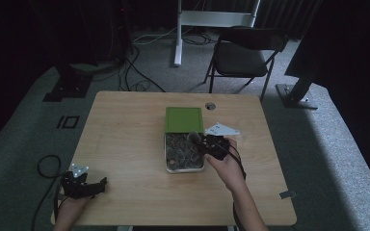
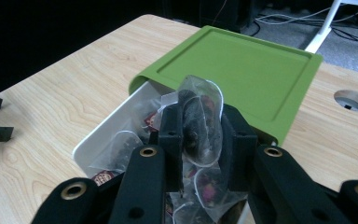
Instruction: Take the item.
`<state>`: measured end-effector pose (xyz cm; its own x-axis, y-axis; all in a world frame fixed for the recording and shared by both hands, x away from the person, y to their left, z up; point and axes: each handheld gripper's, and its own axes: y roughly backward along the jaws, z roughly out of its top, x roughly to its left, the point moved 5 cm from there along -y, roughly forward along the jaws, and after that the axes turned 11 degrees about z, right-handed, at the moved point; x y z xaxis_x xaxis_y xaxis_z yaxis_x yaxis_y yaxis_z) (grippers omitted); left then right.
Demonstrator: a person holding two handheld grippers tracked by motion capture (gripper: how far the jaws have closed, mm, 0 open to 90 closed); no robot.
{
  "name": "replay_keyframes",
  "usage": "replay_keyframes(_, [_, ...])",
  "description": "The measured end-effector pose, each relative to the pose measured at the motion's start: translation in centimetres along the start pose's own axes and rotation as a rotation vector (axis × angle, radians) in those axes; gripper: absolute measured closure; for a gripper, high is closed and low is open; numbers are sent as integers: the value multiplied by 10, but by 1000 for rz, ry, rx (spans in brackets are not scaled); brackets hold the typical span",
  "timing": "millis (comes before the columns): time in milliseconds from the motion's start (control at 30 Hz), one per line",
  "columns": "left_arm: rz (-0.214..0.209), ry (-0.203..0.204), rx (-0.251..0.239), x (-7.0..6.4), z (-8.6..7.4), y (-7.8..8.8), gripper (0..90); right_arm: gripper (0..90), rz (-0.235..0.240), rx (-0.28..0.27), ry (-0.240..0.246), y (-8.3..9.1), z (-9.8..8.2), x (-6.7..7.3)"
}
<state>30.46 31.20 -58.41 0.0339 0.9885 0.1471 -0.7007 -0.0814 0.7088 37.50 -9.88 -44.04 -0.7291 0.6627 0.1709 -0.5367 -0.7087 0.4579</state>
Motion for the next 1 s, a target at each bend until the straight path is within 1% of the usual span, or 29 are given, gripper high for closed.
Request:
replay_keyframes(167, [0,0,0,0,0,0,2,739,-3,1,-11,0,-4,-4])
replay_keyframes(367, [0,0,0,0,0,0,2,739,-16,-7,-25,4,-6,-13])
replay_keyframes(567, [0,0,0,0,0,0,2,739,-47,-23,-48,14,-6,-28])
replay_keyframes(1000, [0,-2,1,0,0,0,2,740,-120,-59,-66,41,1,-59])
